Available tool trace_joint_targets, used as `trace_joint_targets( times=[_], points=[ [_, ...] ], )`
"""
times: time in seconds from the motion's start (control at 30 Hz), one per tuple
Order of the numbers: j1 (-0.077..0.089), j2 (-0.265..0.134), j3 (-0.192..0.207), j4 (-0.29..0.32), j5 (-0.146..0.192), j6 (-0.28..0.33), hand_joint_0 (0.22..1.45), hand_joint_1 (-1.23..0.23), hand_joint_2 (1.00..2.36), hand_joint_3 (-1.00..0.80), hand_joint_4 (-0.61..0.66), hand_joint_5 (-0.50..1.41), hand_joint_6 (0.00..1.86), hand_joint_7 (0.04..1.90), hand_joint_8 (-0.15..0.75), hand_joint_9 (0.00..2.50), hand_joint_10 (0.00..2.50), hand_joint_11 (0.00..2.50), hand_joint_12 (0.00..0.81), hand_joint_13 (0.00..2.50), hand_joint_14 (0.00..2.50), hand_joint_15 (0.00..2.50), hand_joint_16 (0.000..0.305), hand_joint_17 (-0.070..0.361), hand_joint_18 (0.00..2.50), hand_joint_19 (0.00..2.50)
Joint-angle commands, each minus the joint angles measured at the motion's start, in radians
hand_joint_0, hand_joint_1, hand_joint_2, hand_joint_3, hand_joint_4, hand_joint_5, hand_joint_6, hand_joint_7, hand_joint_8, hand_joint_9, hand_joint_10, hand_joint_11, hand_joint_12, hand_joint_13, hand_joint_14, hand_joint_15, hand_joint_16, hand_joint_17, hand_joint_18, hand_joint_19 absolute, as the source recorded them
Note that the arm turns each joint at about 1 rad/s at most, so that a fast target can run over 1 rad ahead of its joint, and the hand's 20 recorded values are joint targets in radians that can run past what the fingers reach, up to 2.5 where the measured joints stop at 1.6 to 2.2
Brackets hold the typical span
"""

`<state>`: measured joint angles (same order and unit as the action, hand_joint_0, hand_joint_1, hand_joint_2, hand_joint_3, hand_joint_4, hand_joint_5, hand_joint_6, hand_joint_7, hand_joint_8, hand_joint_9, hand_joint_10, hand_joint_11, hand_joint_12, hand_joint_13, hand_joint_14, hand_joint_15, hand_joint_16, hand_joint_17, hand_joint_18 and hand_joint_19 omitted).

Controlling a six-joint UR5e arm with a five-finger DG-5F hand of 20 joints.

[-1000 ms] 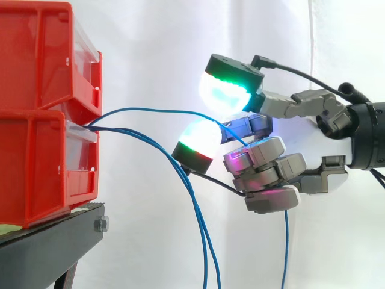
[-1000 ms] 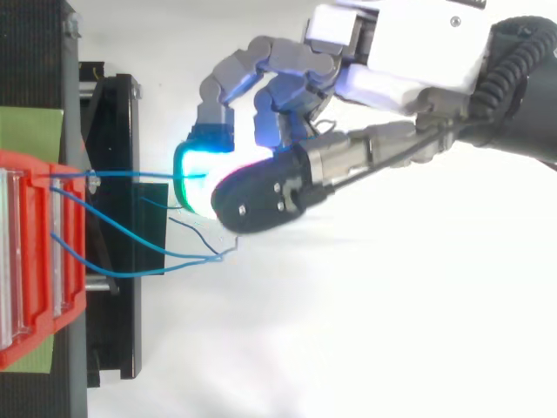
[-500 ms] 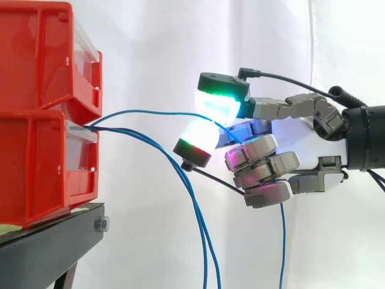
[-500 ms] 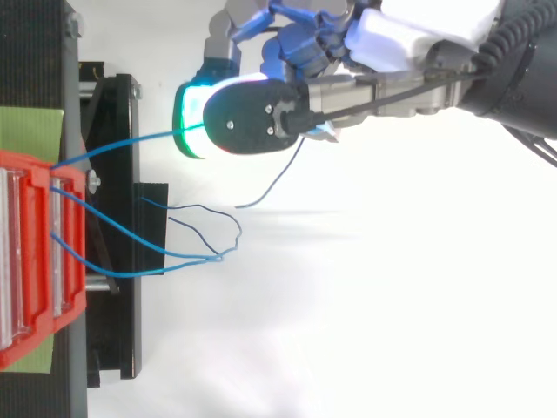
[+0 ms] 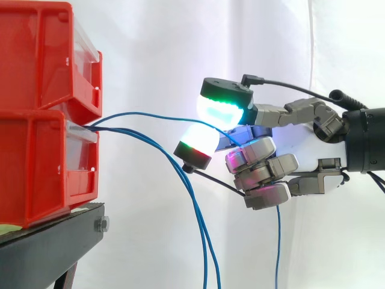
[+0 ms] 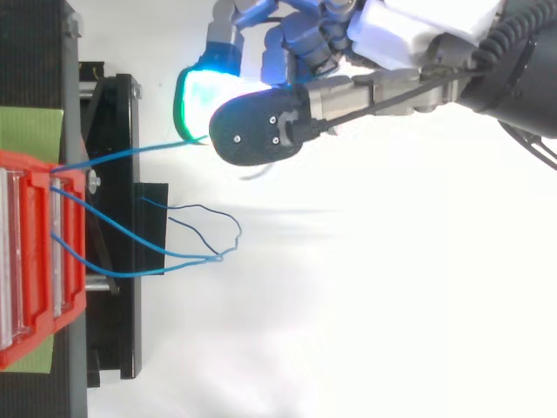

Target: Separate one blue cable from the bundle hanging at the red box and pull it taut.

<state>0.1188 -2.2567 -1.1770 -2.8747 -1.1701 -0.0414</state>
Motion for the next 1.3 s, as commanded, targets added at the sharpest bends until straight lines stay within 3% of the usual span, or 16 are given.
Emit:
trace_joint_targets(
  times=[0.0,0.3,0.43,0.57,0.83,1.27],
  points=[
    [0.001,-0.001,-0.001,0.0,0.004,0.0,0.69,-0.72,1.0,-0.47,0.11,-0.21,0.96,0.93,0.326,0.69,1.28,1.15,0.339,0.77,2.41,1.16,0.039,0.089,1.13,1.47],
    [0.005,0.0,-0.001,-0.002,0.006,0.011,0.66,-0.66,1.02,-0.26,0.08,-0.21,0.98,1.01,0.329,0.7,1.36,1.13,0.343,0.77,2.44,1.16,0.039,0.088,1.13,1.51],
    [0.01,0.0,-0.001,-0.018,0.012,0.031,0.61,-0.56,1.01,-0.4,0.16,-0.21,0.97,0.92,0.327,0.69,1.4,1.13,0.343,0.74,2.5,1.14,0.039,0.089,1.11,1.54],
    [0.019,0.0,-0.001,-0.018,0.03,0.037,0.59,-0.55,1.01,-0.42,0.17,-0.21,0.96,0.93,0.328,0.71,1.41,1.15,0.345,0.75,2.5,1.12,0.039,0.089,1.12,1.54],
    [0.027,0.0,-0.001,-0.02,0.036,0.038,0.56,-0.55,1.0,-0.49,0.17,-0.21,0.95,0.93,0.335,0.73,1.48,1.13,0.352,0.78,2.5,1.13,0.041,0.093,1.15,1.54],
    [0.036,0.0,-0.001,-0.026,0.046,0.038,0.6,-0.62,1.01,-0.43,0.17,-0.21,0.95,0.94,0.317,0.75,1.52,1.15,0.342,0.82,2.5,1.13,0.039,0.088,1.17,1.53]
  ],
)
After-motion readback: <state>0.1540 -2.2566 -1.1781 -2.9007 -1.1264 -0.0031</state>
